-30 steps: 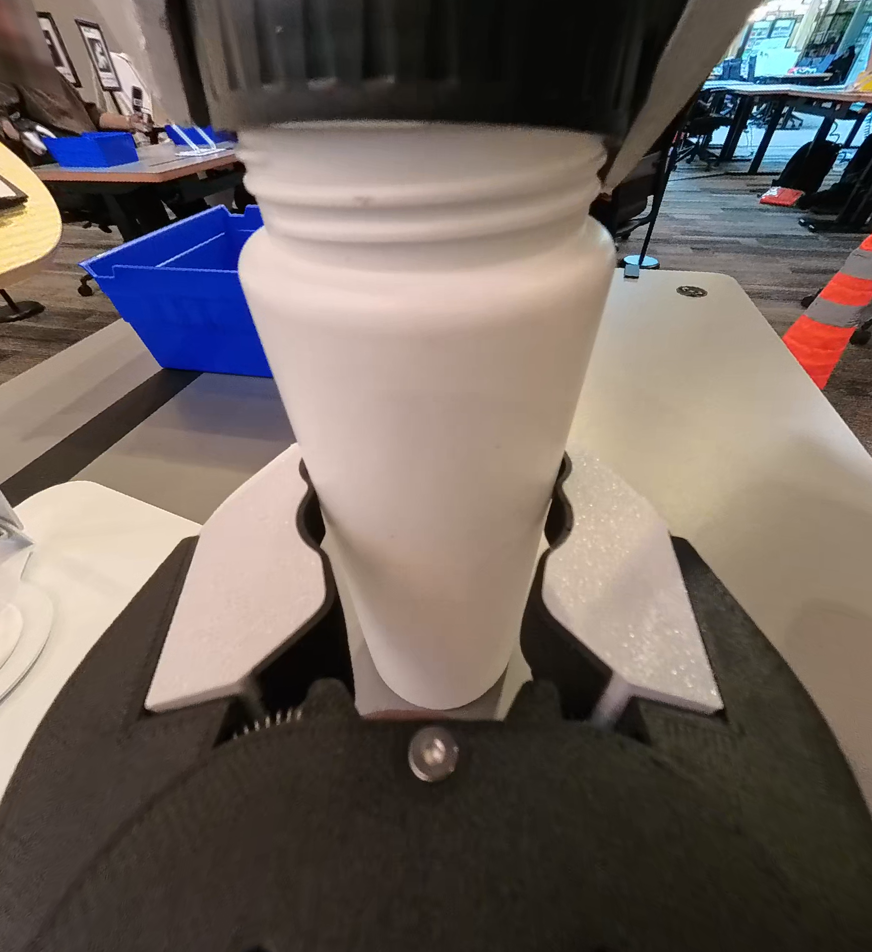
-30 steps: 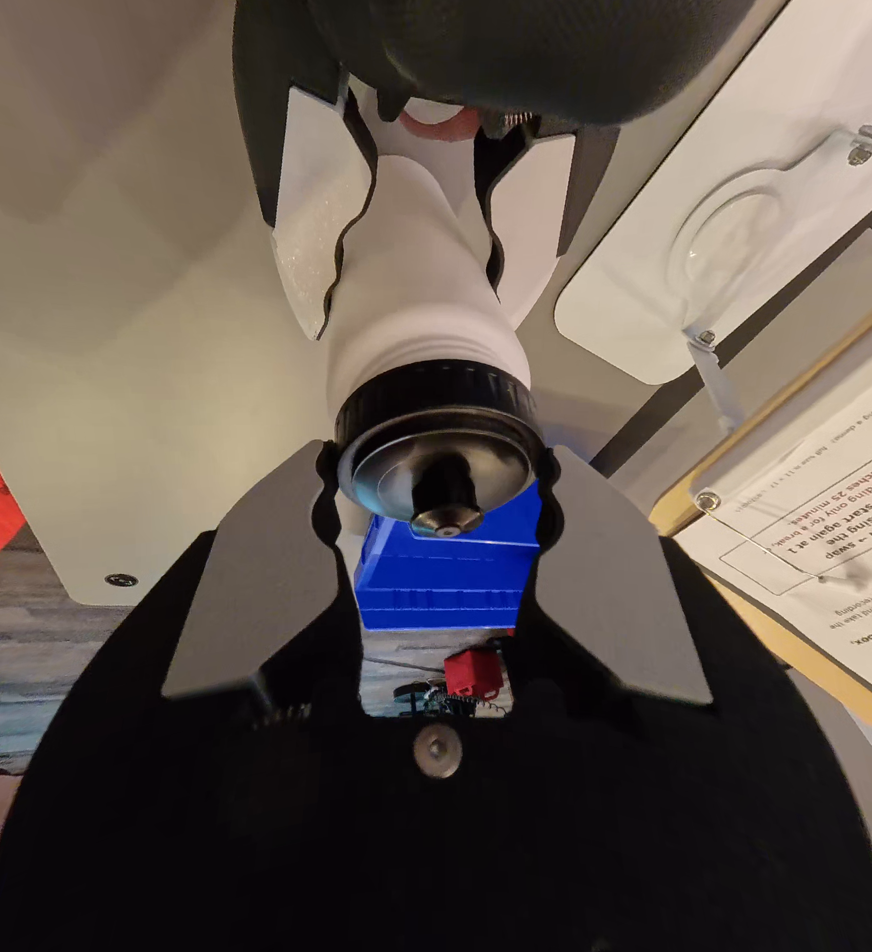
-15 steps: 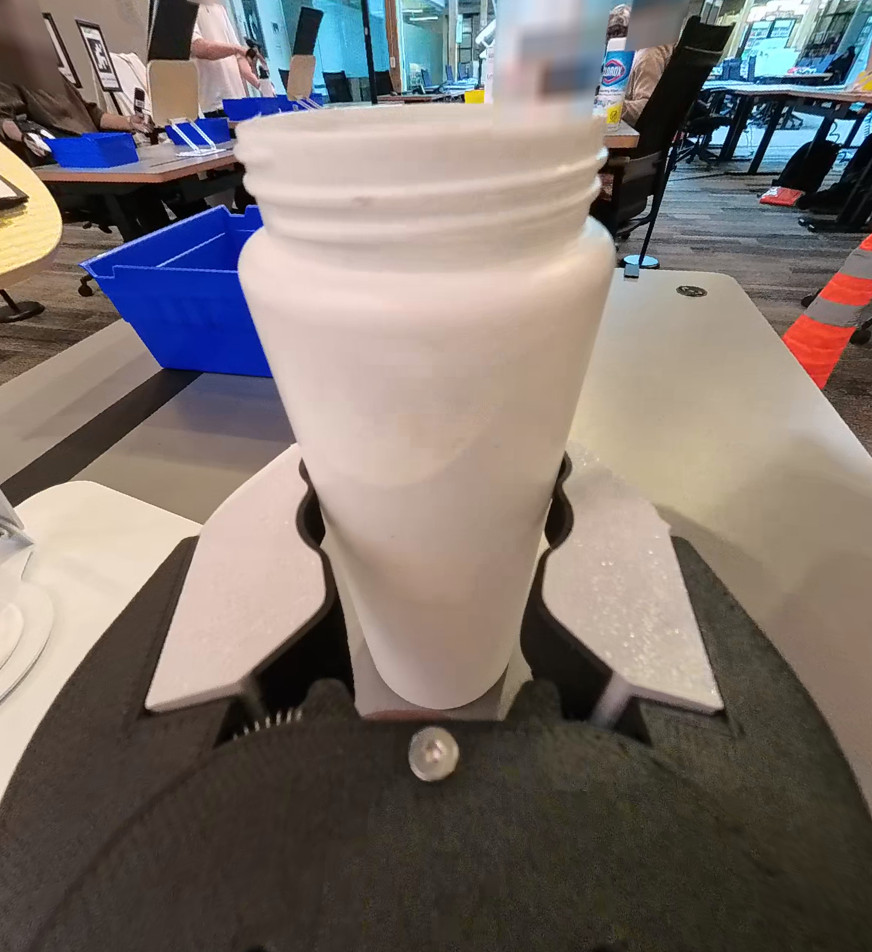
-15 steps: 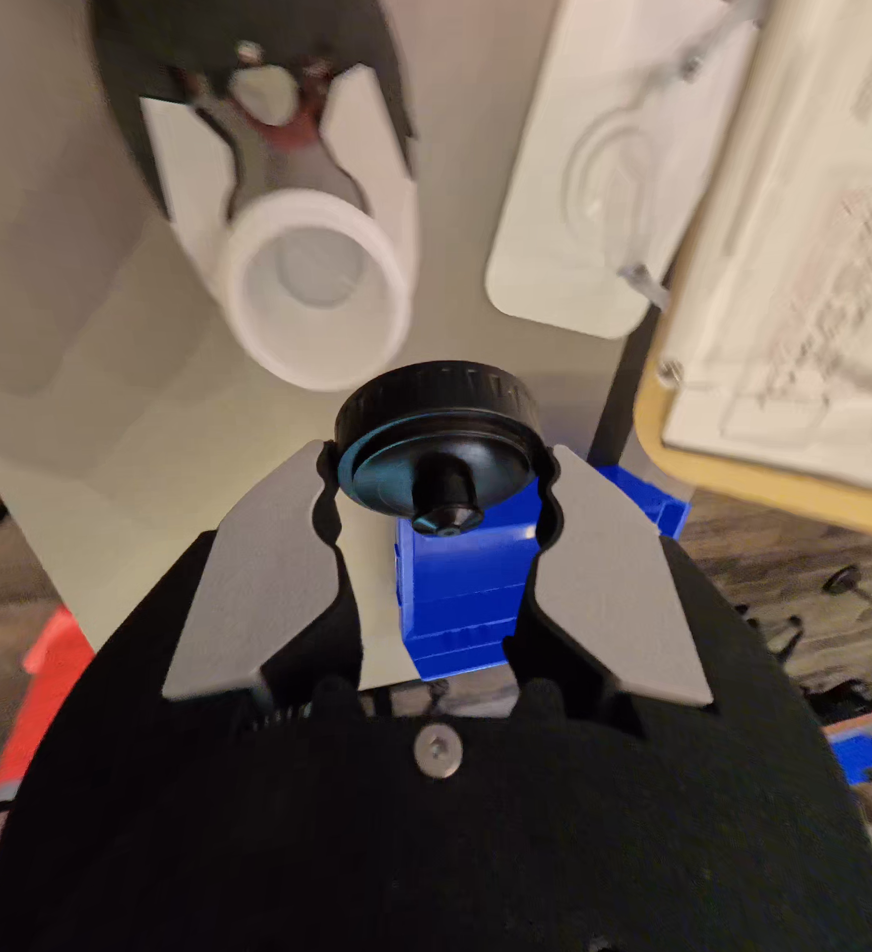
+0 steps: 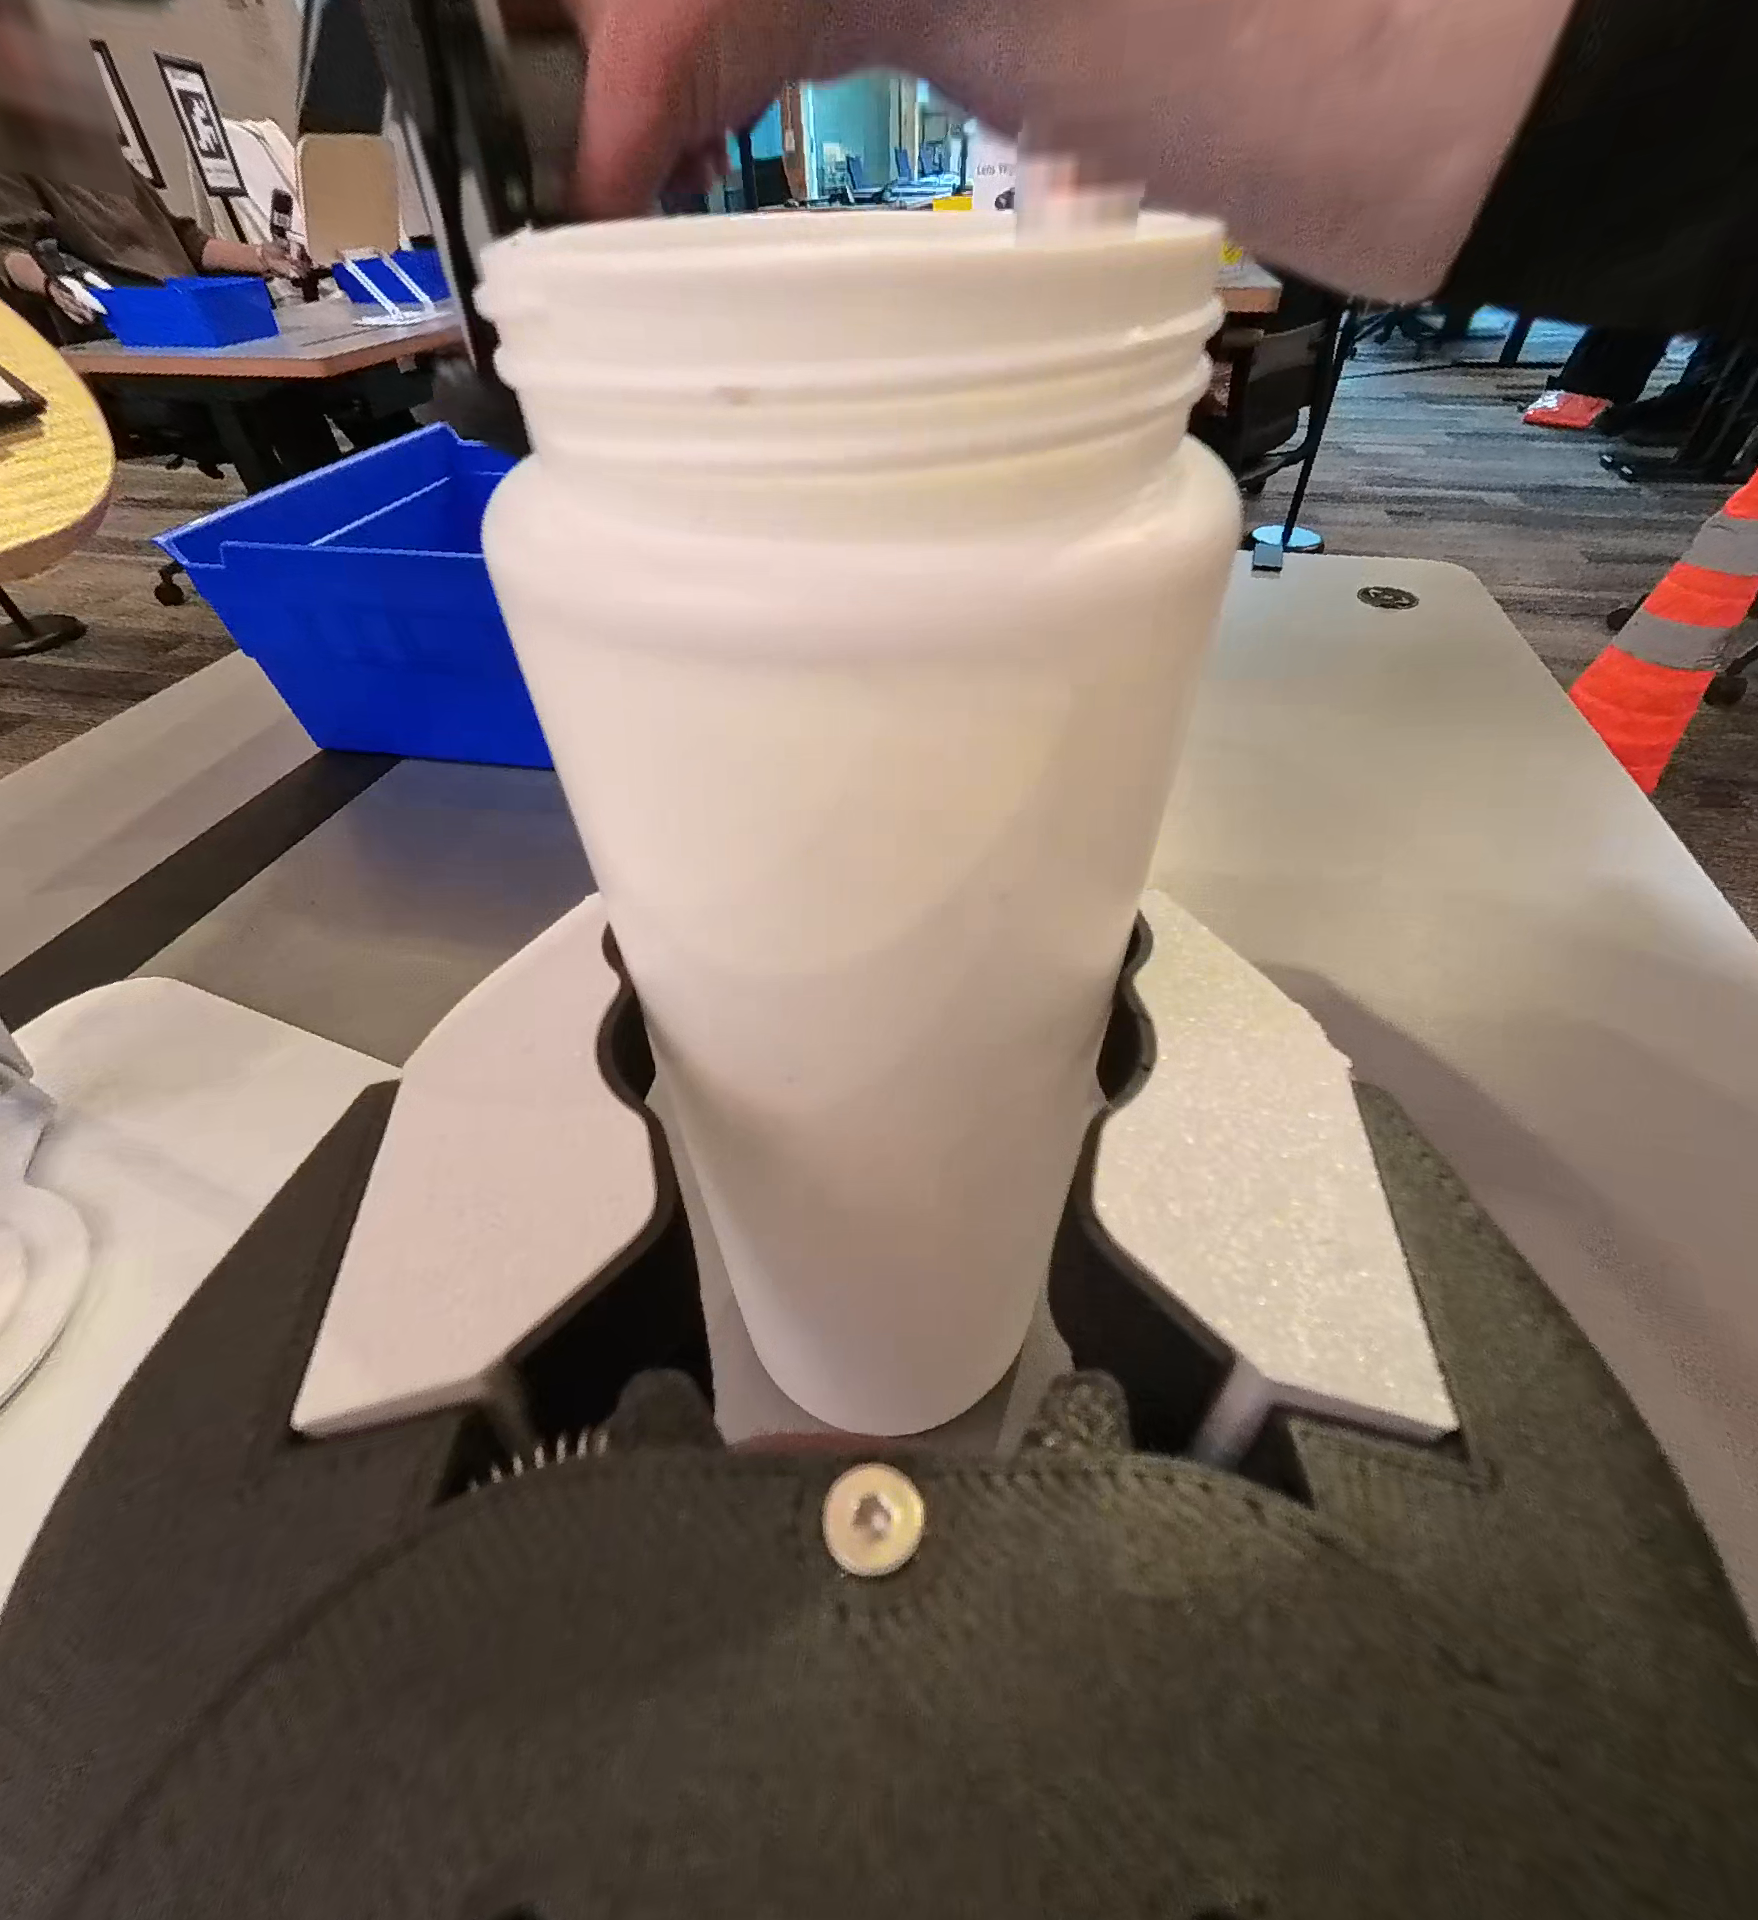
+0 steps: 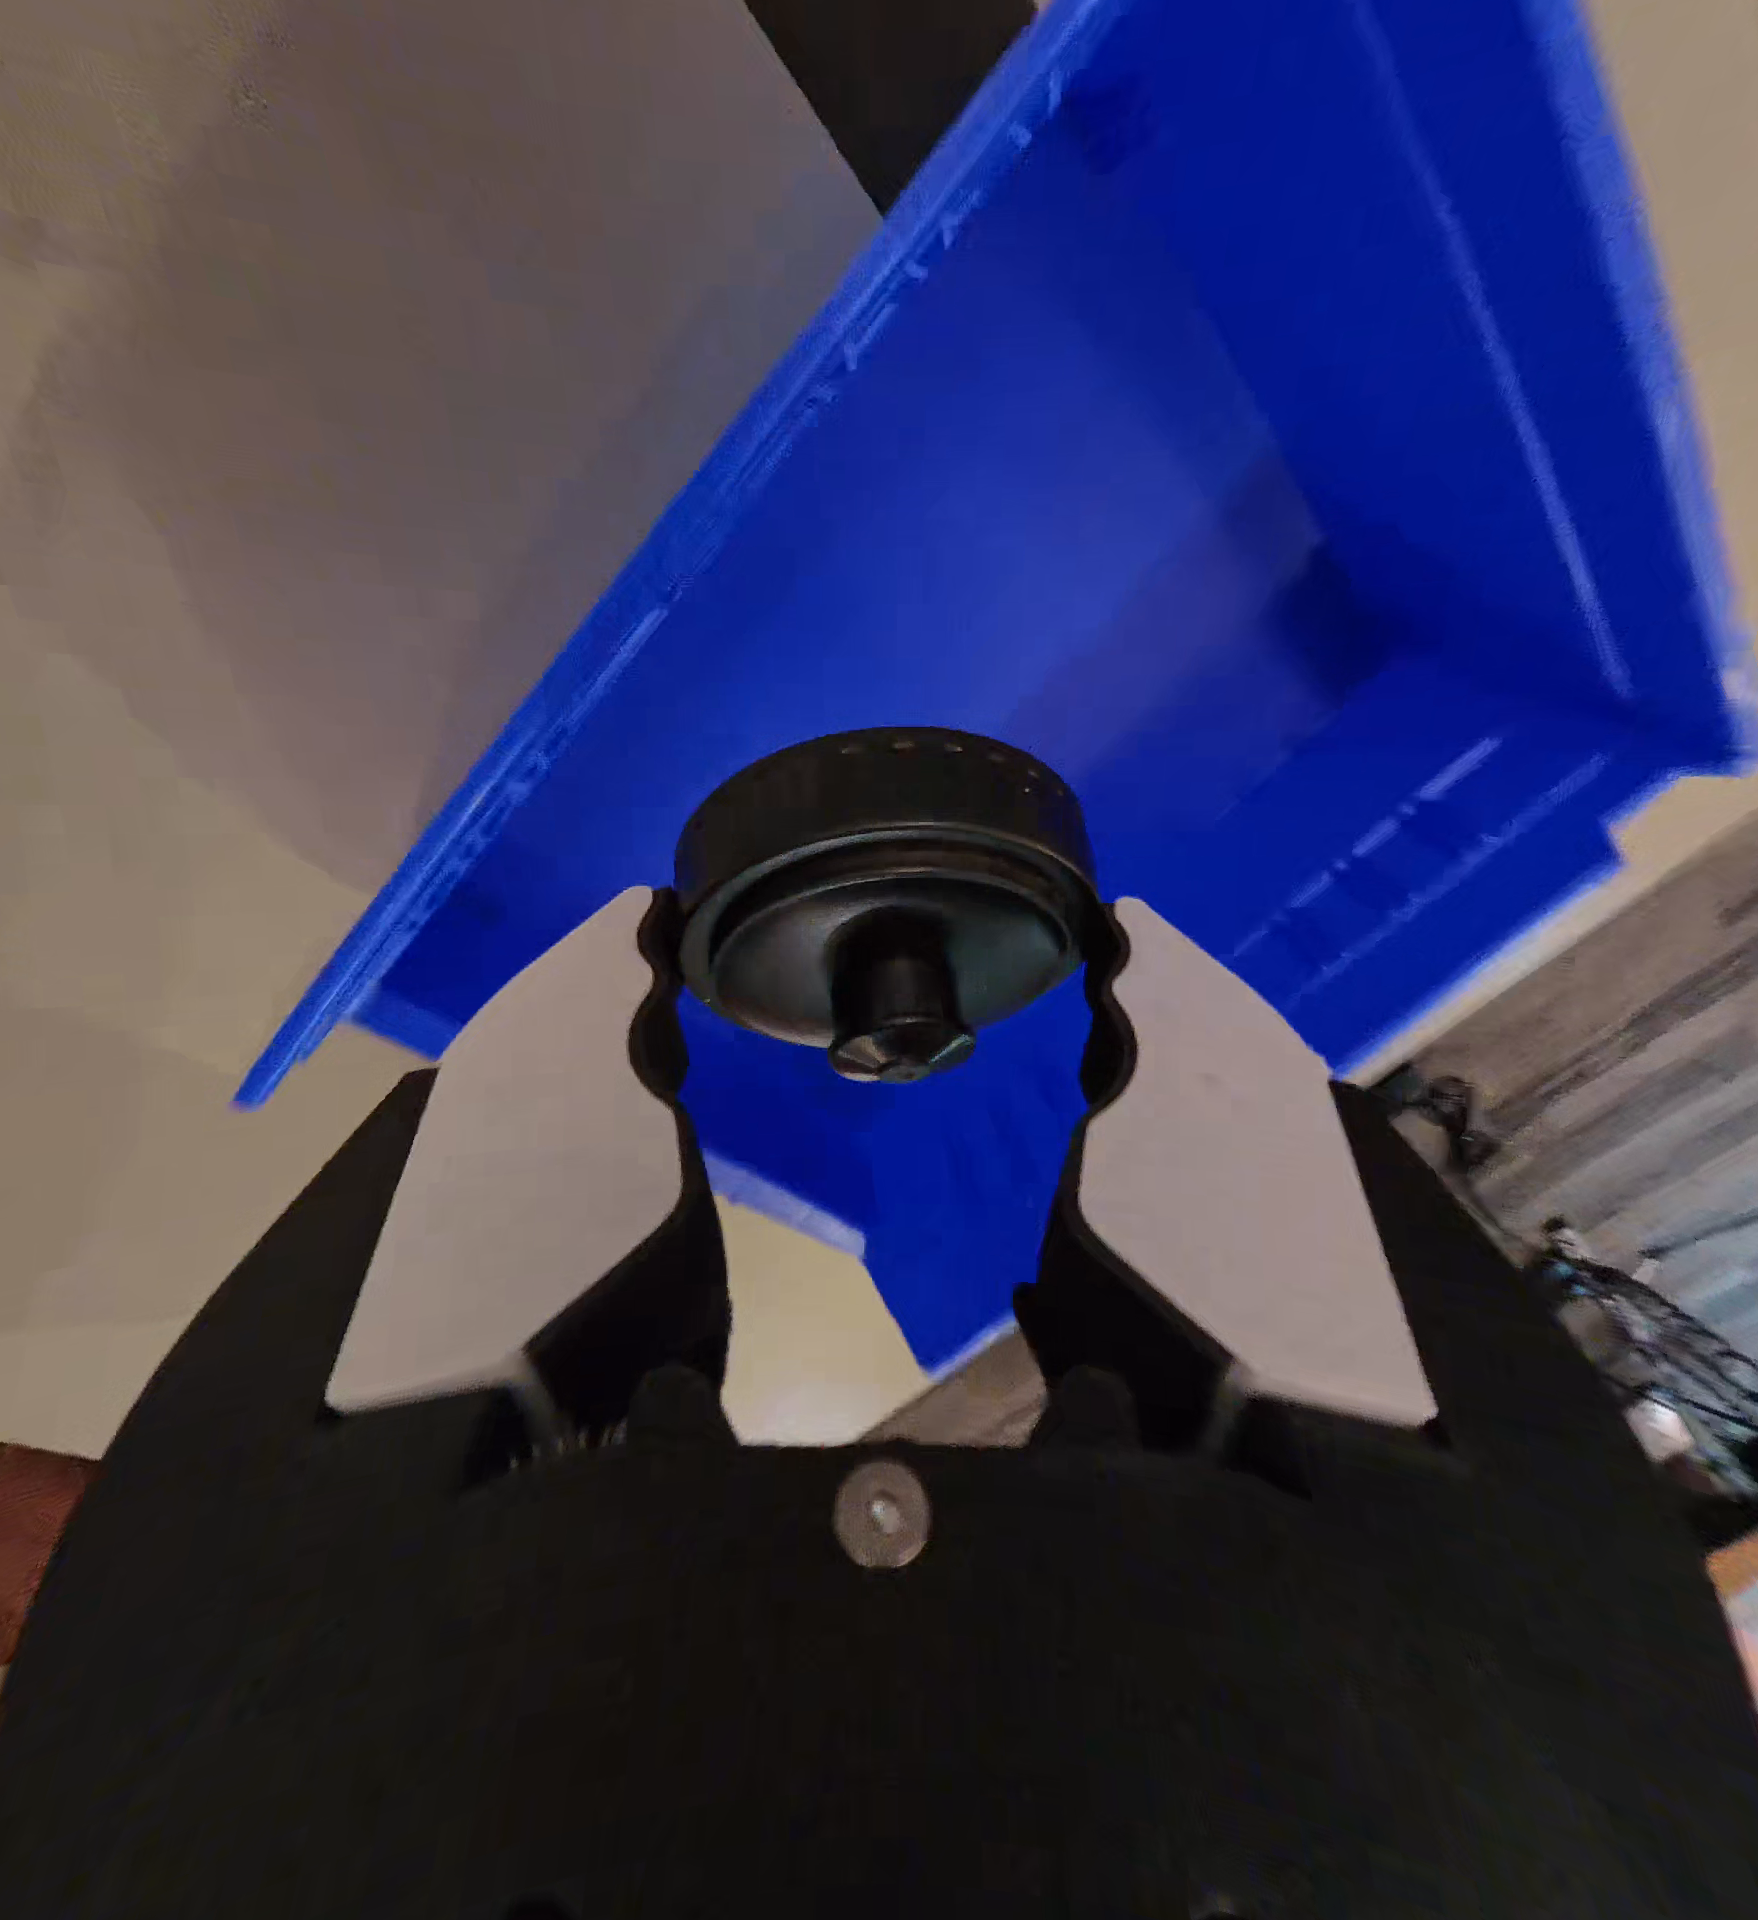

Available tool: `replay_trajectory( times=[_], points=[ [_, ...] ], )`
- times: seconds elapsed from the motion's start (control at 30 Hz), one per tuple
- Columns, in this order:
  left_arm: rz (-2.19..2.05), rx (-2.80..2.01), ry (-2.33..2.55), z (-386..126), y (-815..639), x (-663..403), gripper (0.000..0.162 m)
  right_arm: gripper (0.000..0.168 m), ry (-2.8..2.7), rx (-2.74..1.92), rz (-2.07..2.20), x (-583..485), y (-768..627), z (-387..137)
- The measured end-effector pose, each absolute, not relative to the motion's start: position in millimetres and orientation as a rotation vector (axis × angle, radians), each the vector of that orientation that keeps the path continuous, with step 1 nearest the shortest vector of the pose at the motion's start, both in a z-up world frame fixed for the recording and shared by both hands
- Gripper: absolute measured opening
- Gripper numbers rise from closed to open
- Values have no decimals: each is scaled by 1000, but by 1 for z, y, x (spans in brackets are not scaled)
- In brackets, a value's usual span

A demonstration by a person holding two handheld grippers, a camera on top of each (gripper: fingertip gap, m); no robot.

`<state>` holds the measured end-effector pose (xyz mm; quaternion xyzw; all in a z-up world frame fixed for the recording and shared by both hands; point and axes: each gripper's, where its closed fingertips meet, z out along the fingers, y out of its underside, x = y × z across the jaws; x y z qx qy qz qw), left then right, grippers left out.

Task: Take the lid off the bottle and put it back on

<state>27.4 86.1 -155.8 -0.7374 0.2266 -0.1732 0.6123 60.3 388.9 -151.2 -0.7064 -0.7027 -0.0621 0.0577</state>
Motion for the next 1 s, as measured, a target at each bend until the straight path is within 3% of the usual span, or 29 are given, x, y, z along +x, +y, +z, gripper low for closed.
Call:
replay_trajectory(
  times=[0.27,0.43,0.47,0.57,0.67,0.77,0.9,1.0],
  points=[
    [-420,-1694,519,-156,86,29,86,76,-2114,-2345,-206,50,422,-241],
    [-419,-1696,519,-156,86,28,85,78,-2088,-2358,-82,29,423,-258],
    [-419,-1696,519,-156,86,28,85,87,-2060,-2348,-70,27,426,-255],
    [-421,-1694,518,-156,86,28,86,93,-2000,-2308,-9,26,426,-235],
    [-419,-1694,517,-156,86,29,86,89,-1893,-2244,-13,35,424,-196],
    [-417,-1695,518,-156,86,29,85,83,-1865,-2040,335,20,368,-139],
    [-418,-1694,512,-156,87,29,85,99,-2025,-1630,698,18,242,-95],
    [-418,-1693,510,-156,87,29,86,112,-2164,-1399,943,25,145,-98]
  ],
)
